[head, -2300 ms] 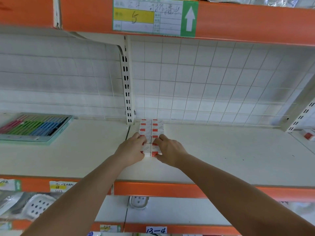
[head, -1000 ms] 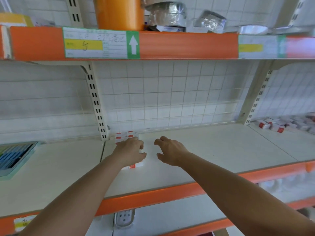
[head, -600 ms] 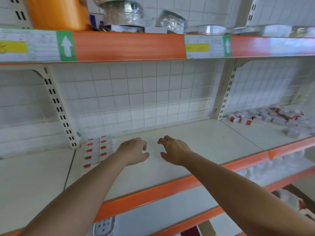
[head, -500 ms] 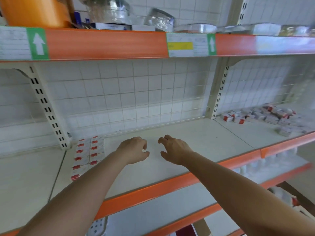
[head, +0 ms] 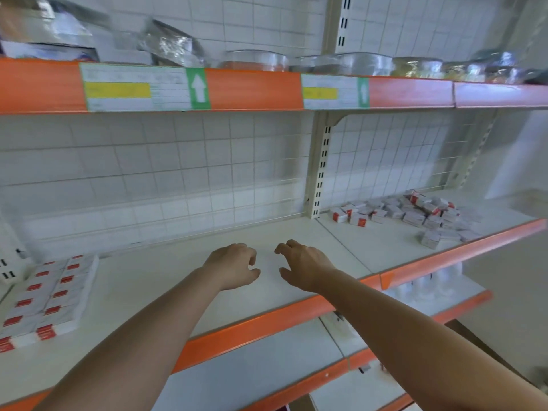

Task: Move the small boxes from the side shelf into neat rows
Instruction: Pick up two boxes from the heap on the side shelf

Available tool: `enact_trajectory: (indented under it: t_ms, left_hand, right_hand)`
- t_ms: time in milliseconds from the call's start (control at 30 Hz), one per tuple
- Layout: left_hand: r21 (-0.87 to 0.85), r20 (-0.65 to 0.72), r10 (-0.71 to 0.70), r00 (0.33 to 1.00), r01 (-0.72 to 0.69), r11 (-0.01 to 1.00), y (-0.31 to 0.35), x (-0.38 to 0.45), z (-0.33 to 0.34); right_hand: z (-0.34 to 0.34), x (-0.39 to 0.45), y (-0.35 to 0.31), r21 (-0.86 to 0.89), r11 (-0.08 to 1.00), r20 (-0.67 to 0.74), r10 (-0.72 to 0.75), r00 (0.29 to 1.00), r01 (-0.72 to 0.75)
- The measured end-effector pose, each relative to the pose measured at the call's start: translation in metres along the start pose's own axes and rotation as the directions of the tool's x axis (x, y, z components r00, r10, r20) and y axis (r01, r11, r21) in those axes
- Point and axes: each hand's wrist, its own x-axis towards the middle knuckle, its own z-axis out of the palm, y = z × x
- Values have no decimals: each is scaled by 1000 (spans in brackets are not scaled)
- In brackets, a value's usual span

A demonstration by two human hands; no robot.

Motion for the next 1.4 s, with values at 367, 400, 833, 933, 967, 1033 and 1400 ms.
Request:
enact_trajectory:
  t_ms: [367, 400, 833, 933, 967, 1033, 1400]
  left_hand:
    - [-12, 16, 64, 998, -64, 998, 103, 59, 21]
    - [-10, 24, 76, 997, -76, 997, 110, 63, 22]
    - [22, 45, 202, 978, -203, 979, 169, 143, 24]
    - [27, 51, 230, 972, -232, 972, 179, 166, 21]
    - [29, 53, 240, 969, -242, 970, 182, 175, 21]
    - [36, 53, 264, 963, -266, 963, 189, 191, 19]
    - [47, 91, 332, 939, -338, 940, 213, 252, 27]
  right_hand:
    - [-4, -33, 116, -19, 998, 7, 62, 998, -62]
    - [-4, -35, 124, -19, 997, 6, 74, 997, -74]
    - [-5, -29, 208, -28, 975, 11, 219, 976, -219]
    - [-10, -22, 226, -37, 966, 11, 257, 966, -256]
    - [-11, -19, 232, -38, 962, 3, 270, 963, -270]
    - [-15, -14, 244, -35, 955, -15, 295, 955, -295]
    - [-17, 6, 294, -22, 913, 0, 406, 914, -406]
